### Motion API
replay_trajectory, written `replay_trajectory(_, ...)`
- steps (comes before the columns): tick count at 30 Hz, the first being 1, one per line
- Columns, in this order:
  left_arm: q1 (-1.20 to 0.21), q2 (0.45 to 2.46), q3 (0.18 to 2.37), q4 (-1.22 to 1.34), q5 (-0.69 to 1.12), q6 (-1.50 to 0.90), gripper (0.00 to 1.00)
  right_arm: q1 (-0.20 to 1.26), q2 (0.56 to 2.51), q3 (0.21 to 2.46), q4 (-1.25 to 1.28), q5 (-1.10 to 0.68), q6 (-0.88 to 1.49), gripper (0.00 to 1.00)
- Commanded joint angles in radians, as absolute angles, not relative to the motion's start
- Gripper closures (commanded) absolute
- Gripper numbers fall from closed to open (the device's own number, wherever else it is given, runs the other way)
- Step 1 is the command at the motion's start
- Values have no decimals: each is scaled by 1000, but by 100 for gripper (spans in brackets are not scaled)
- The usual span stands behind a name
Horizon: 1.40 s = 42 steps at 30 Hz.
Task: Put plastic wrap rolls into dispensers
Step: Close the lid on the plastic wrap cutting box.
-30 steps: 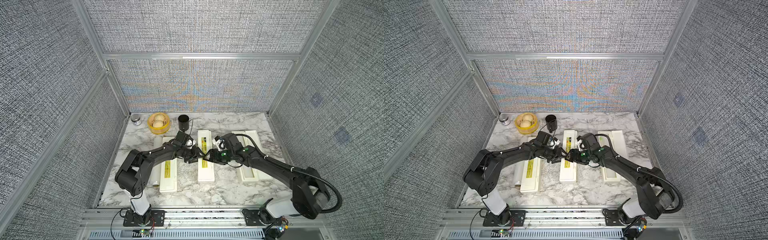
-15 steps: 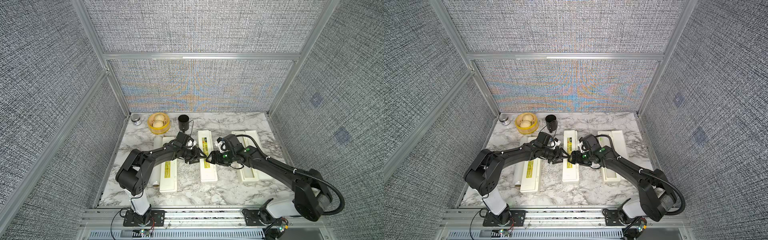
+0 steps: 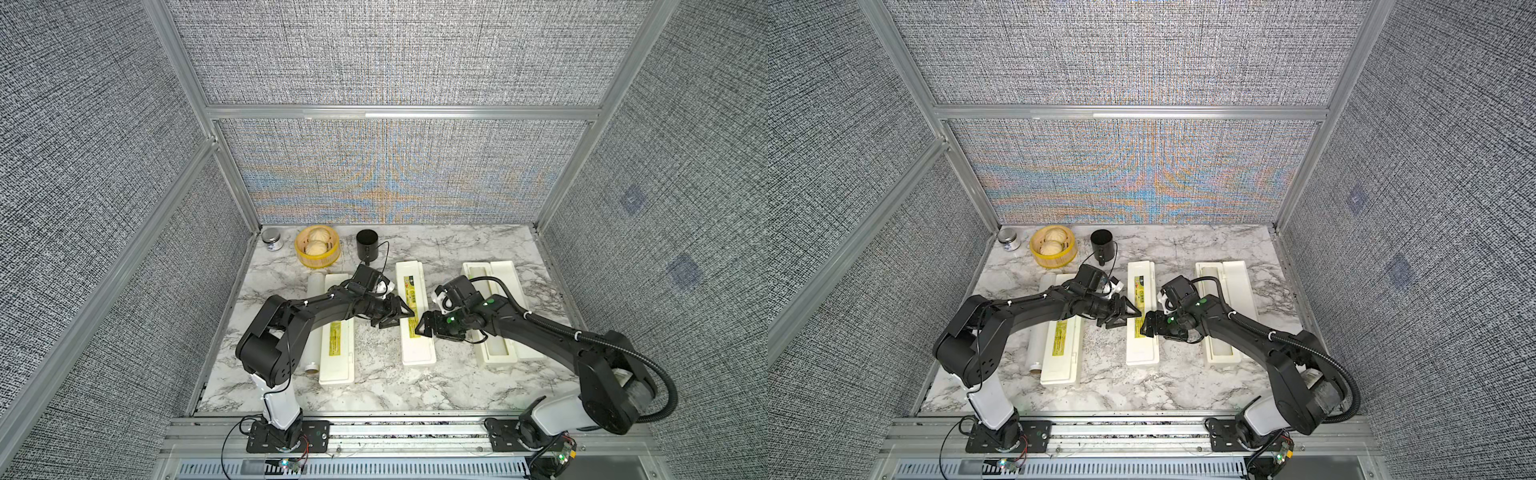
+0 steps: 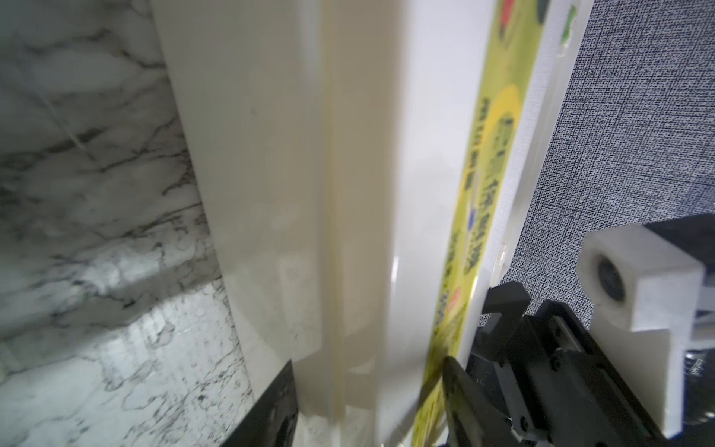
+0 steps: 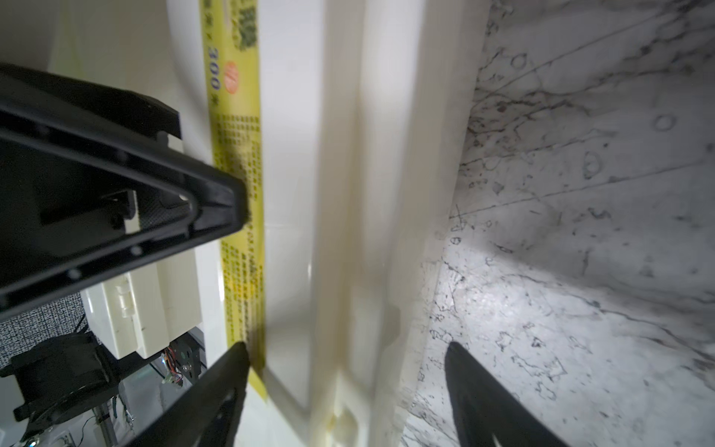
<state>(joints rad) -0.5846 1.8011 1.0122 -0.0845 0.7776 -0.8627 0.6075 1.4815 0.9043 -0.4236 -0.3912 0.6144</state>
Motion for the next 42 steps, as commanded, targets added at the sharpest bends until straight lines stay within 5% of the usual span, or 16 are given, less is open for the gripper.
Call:
replay_trajectory(1,-591,1813,1020,-115,754,-854,43,607,1497,891,-377,-443,618,18)
replay_trajectory(14,-618,1836,1034,-112,746,-870,43,608,1511,846,-207,-630,694,26)
replay_trajectory(42,-627,1719,828,-49,736,-939,43,641,1513,715,16,-602,948,33)
